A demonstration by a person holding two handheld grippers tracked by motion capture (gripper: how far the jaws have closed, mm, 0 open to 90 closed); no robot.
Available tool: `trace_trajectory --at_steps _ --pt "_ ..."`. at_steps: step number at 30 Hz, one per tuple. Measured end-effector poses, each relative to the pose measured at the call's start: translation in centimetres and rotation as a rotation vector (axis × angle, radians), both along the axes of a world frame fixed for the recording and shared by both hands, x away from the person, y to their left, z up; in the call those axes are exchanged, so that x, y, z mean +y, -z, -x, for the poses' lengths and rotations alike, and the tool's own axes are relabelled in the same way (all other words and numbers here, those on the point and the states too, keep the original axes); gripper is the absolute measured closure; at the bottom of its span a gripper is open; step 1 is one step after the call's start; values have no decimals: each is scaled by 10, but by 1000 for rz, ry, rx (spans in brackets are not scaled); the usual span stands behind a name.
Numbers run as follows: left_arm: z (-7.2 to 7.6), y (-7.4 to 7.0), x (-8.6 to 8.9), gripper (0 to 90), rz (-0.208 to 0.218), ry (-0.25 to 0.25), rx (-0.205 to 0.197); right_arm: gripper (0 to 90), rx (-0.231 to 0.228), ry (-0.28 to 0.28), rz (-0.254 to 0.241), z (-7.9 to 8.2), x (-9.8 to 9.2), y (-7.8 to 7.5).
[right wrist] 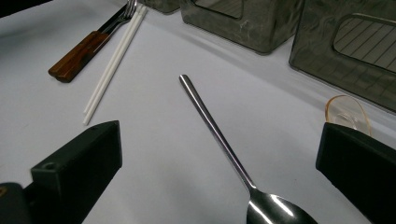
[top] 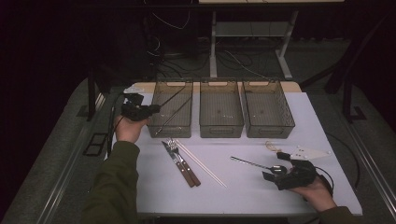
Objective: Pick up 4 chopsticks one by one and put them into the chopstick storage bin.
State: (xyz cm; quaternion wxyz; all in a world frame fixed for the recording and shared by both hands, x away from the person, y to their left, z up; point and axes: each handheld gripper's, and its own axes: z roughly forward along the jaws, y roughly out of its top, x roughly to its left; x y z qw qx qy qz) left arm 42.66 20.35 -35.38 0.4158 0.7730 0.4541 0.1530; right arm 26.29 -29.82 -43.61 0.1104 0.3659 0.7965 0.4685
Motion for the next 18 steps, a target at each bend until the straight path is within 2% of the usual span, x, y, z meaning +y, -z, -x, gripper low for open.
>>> trace_trajectory --at_steps 5,8,11,18 --pt "-12 3 -9 845 -9 -11 12 6 -2 0 -2 0 0 0" --pt "-18 5 -15 845 -29 -17 25 6 -5 -1 -5 0 0 0" --pt "-24 7 -21 845 -67 -19 40 6 -5 -2 -7 0 0 0" --pt "-36 19 -25 844 -93 -44 80 6 -5 -4 -11 0 -1 -1"
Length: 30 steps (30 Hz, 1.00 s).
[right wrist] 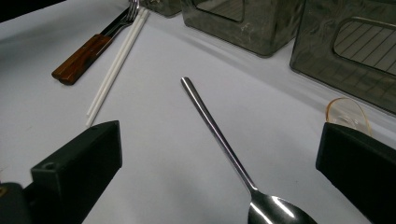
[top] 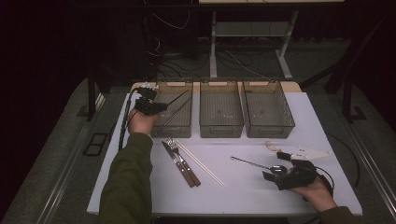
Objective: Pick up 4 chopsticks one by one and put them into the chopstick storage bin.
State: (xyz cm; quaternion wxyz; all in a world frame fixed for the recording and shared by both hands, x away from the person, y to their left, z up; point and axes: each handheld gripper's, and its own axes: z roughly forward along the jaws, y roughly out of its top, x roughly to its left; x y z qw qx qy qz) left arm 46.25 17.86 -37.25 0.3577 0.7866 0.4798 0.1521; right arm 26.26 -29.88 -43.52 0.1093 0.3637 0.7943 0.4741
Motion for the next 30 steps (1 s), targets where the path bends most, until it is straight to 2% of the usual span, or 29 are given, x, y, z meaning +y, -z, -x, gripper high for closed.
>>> trace_trajectory --at_steps 17,22,25,30 --pt "-10 13 -13 844 -92 13 46 6 -1 -3 -3 0 0 0" --pt "-11 16 -14 832 -92 20 52 6 -3 -5 -2 0 0 -1" --pt "-11 16 -14 716 -92 14 42 6 -4 -2 -3 1 0 -1" --pt "-10 13 -11 654 -79 19 36 6 -4 -3 -3 1 0 -1"
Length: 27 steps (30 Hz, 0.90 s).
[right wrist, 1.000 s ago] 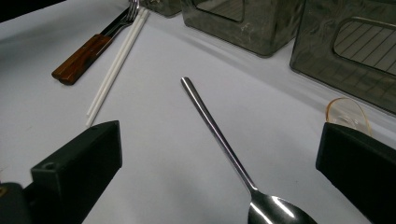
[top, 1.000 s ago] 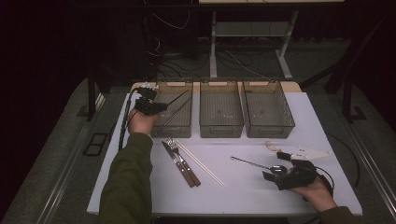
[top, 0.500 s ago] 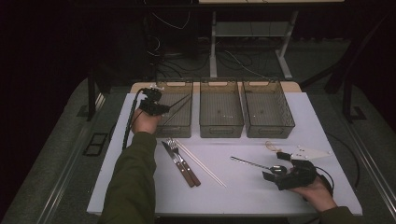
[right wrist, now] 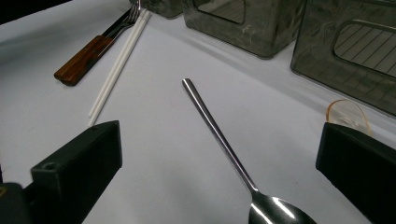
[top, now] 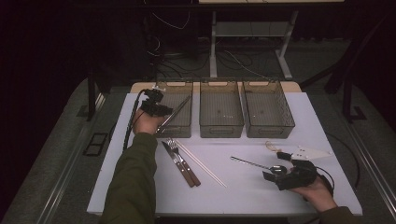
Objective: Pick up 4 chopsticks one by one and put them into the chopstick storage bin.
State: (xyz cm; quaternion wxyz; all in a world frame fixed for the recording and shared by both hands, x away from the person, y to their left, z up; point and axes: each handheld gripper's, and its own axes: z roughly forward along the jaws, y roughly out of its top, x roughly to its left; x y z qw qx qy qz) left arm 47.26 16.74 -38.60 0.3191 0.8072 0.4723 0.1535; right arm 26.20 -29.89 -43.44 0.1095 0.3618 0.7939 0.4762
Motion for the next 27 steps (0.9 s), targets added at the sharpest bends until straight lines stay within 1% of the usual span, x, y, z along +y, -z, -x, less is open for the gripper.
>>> trace_trajectory --at_steps 2,7,10,12,14,16,19,22,24,27 --pt "1 -2 1 626 16 3 -3 6 1 -2 1 0 0 0" --pt "5 -7 2 570 23 29 -15 6 1 -2 4 0 0 0" --pt "10 -11 3 538 50 39 -30 6 1 0 4 0 1 0" --pt "13 -14 3 505 67 59 -35 6 2 0 5 0 1 0" --pt "18 -17 2 464 74 77 -41 6 2 -1 6 0 1 1" --pt "23 -19 1 428 84 102 -56 6 2 -2 5 0 1 1" --pt "30 -22 0 387 83 131 -70 6 6 3 6 -1 1 1" --pt "39 -26 -1 359 112 148 -89 6 2 1 7 0 1 1" --pt "46 -29 -2 335 127 172 -105 6 7 2 3 0 1 0" --pt "53 -32 -4 304 128 190 -116 6 10 5 2 0 0 1"
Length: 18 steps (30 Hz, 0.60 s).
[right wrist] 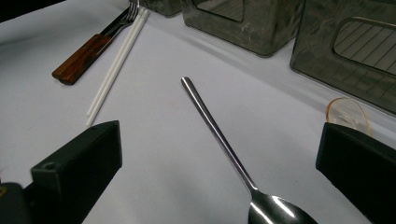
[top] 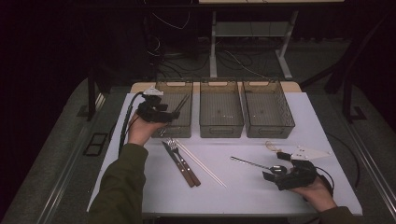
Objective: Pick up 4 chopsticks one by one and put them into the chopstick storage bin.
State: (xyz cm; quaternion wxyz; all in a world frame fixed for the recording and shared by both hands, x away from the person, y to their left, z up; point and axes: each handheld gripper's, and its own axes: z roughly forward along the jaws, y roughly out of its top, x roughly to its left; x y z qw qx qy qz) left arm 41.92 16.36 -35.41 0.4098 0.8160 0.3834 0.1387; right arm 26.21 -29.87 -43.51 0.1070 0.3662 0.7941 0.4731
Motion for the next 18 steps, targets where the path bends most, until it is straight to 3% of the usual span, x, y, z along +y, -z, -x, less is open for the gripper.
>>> trace_trajectory --at_steps 6,9,18 --pt "18 -4 -5 245 24 30 -28 6 -3 -1 0 1 0 0" --pt "25 -4 -7 216 15 50 -38 6 -3 0 1 0 0 0" --pt "53 2 -11 163 34 79 -67 6 1 0 -1 0 0 0"
